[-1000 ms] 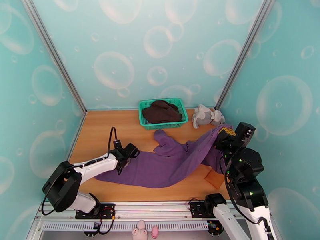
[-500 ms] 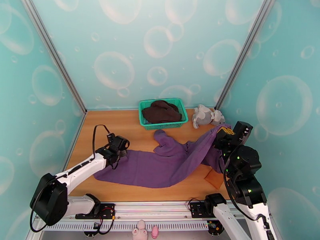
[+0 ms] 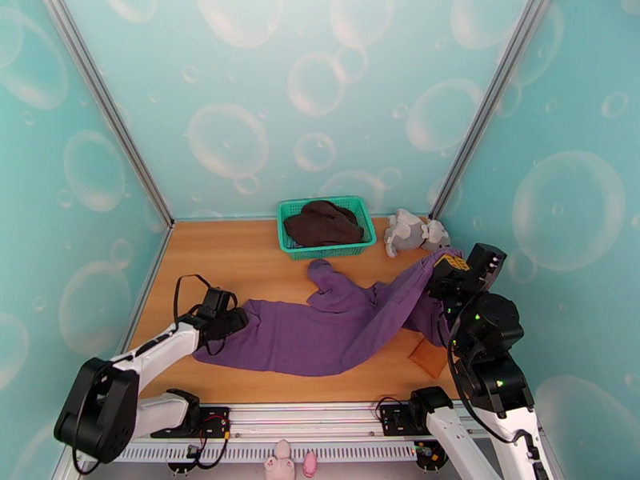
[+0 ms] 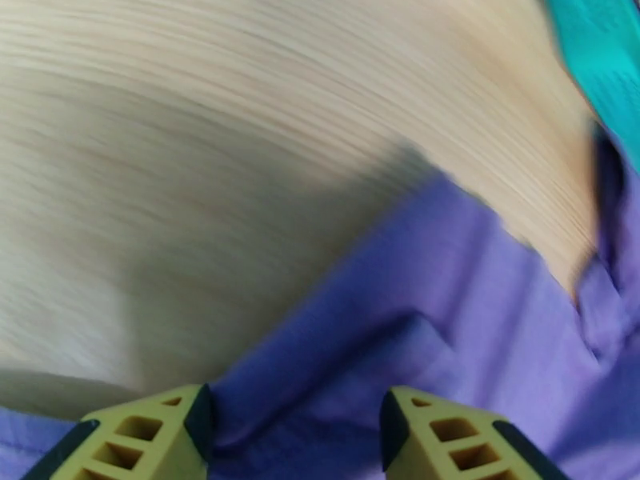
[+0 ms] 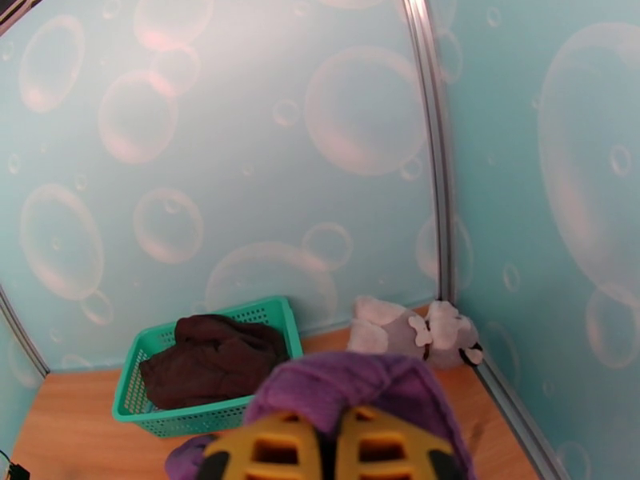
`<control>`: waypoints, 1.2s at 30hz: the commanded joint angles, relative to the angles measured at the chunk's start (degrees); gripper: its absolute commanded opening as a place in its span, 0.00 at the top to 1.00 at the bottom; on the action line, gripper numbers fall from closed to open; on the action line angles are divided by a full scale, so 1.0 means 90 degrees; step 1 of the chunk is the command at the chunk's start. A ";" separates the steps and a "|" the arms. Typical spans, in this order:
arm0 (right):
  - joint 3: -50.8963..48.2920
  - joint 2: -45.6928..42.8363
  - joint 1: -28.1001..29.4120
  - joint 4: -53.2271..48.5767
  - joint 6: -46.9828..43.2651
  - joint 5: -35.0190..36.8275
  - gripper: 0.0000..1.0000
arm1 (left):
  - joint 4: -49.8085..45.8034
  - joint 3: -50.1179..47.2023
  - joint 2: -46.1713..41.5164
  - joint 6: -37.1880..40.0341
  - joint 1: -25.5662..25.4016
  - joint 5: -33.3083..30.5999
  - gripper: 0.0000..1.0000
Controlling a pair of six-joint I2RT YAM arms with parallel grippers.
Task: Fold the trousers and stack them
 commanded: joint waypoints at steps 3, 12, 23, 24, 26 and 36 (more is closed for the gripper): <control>-0.0006 0.0047 -0.0039 0.0382 -0.0115 -0.0115 0.91 | -0.0318 0.0049 -0.0898 -0.0360 -0.0716 0.0806 0.42; -0.0036 0.0111 -0.0042 0.0395 -0.0135 -0.0101 0.91 | -0.0833 0.0361 -0.1354 -0.0080 -0.0617 -0.0429 0.42; -0.0035 0.0049 -0.0041 0.0325 -0.0155 -0.0086 0.90 | 0.0027 0.0332 0.0783 0.0360 -0.0291 0.0182 0.41; -0.0035 0.0048 -0.0042 0.0320 -0.0155 -0.0077 0.90 | 0.0056 0.0351 0.0825 0.0356 -0.0409 0.0188 0.42; -0.0035 0.0058 -0.0043 0.0327 -0.0155 -0.0087 0.90 | 0.0050 0.0380 0.0832 0.0306 -0.0655 0.0112 0.42; -0.0074 0.0086 -0.0036 0.0393 -0.0135 -0.0126 0.90 | -0.0250 0.0675 0.0742 0.0437 -0.1023 -0.0302 0.43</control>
